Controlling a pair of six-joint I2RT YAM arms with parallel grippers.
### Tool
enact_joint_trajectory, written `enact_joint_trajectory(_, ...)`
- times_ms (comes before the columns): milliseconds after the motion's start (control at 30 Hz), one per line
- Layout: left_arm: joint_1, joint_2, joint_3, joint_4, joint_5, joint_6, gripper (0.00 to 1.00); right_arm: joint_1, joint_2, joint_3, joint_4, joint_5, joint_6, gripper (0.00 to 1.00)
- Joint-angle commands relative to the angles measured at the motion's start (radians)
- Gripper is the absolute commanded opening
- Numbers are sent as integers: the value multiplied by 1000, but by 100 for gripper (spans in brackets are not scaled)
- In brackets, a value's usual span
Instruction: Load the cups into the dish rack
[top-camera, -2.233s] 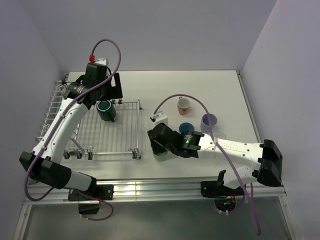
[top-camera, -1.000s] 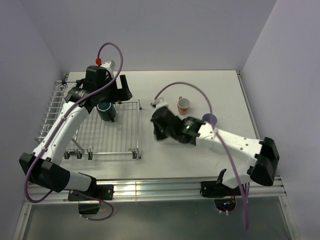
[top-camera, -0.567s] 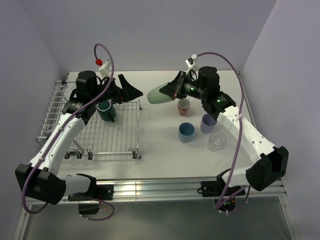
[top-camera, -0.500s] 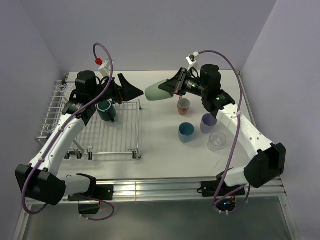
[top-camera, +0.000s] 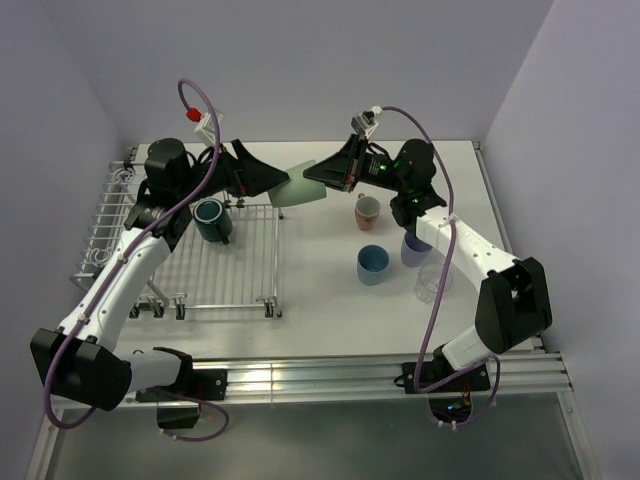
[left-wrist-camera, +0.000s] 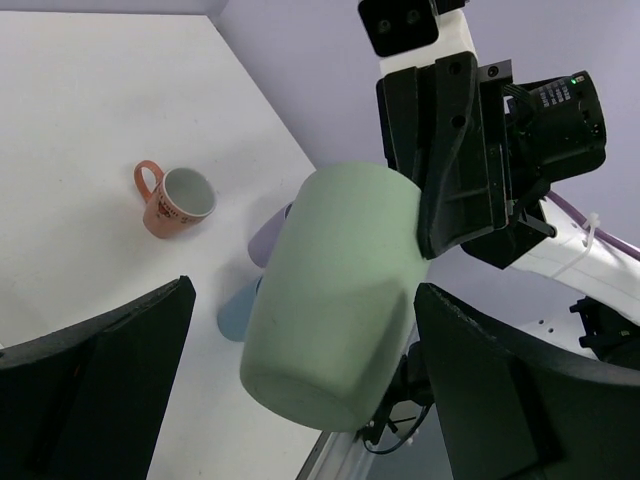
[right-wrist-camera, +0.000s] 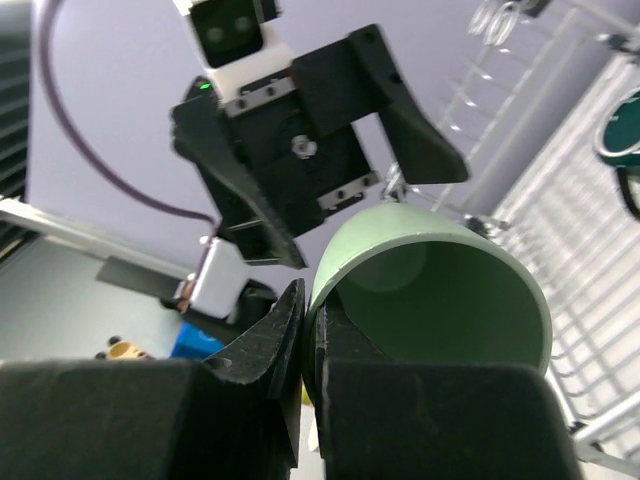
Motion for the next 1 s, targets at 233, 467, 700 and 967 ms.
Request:
enact_joint_trajectory(233, 4, -36, -46, 102, 85, -17, 98, -23, 33, -9, 312, -42, 201, 0)
enact_joint_trajectory(467, 4, -53, -84, 175, 159, -58, 96, -39, 114, -26, 571, -40, 376, 0)
enact_joint_trajectory(700, 2, -52, -93, 183, 148, -58, 95, -39, 131, -37, 599, -35, 393, 0)
enact_joint_trajectory(967, -10, -26, -98, 215, 150, -83, 90, -36, 133, -52, 602, -34, 383, 0)
